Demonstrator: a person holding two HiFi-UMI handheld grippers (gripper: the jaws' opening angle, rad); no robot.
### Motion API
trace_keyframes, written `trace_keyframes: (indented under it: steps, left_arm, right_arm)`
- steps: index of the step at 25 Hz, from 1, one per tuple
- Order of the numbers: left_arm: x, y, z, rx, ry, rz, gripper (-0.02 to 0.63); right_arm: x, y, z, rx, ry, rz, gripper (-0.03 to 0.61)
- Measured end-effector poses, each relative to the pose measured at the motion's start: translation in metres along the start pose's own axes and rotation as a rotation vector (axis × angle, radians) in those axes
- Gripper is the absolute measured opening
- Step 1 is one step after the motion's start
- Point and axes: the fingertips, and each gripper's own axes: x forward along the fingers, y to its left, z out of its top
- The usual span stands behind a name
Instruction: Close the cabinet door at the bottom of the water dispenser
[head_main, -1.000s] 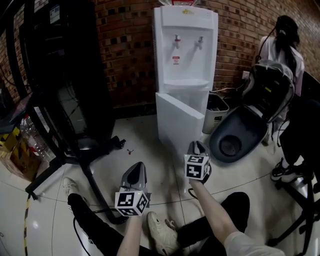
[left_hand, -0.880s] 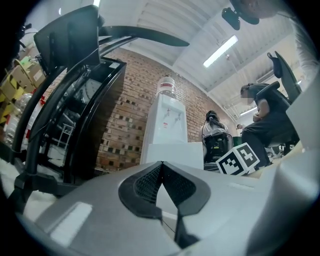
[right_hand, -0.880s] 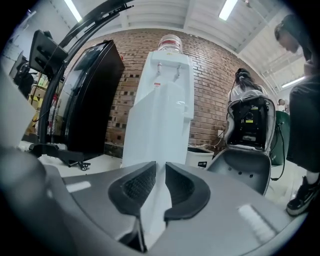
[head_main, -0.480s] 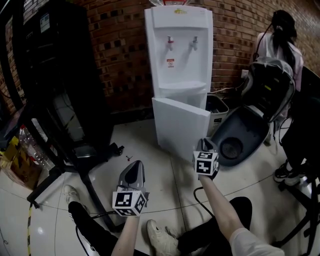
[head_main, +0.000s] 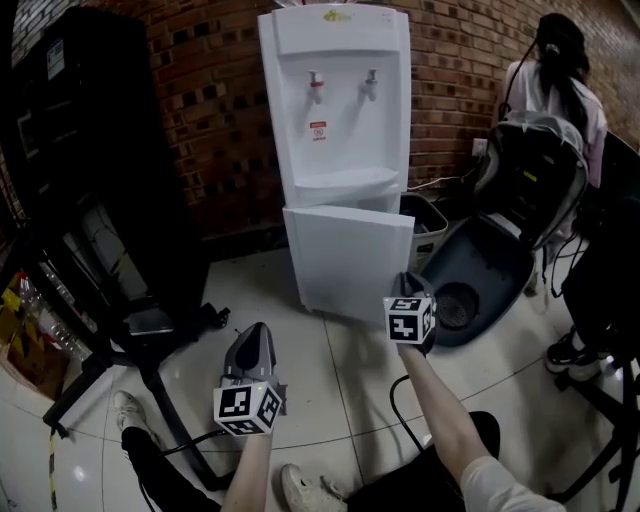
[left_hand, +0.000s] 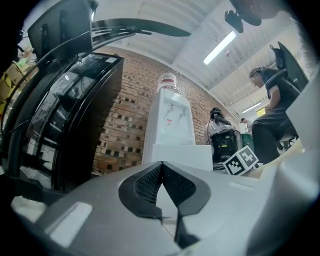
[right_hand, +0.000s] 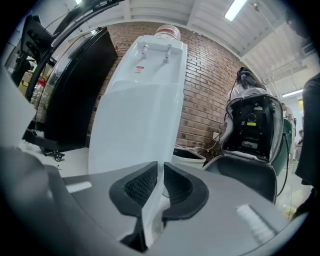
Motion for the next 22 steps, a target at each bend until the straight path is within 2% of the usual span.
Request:
trace_keyframes:
  steps: [6, 11, 18, 22]
  left_arm:
    - [0.016, 0.004, -0.009, 0.008, 0.009, -0.009, 0.017]
    - [0.023, 0.013, -0.031, 0.001, 0.035, 0.005, 0.017]
    - [0.038, 0.023, -0.053, -0.011, 0.058, 0.013, 0.017]
    - [0.04, 0.03, -0.062, -0.013, 0.063, 0.027, 0.017]
  right_arm:
    - [0.031, -0.013, 0.002, -0.066, 0.01, -0.017, 0.028]
    - [0.057, -0.021, 0.006, -0.057, 0.01, -0.03, 0.02]
    - [0.096, -0.029, 0.013, -0.058, 0.017, -0.005, 0.003]
    - [0.114, -0.029, 0.017, -0.01, -0.008, 0.017, 0.002]
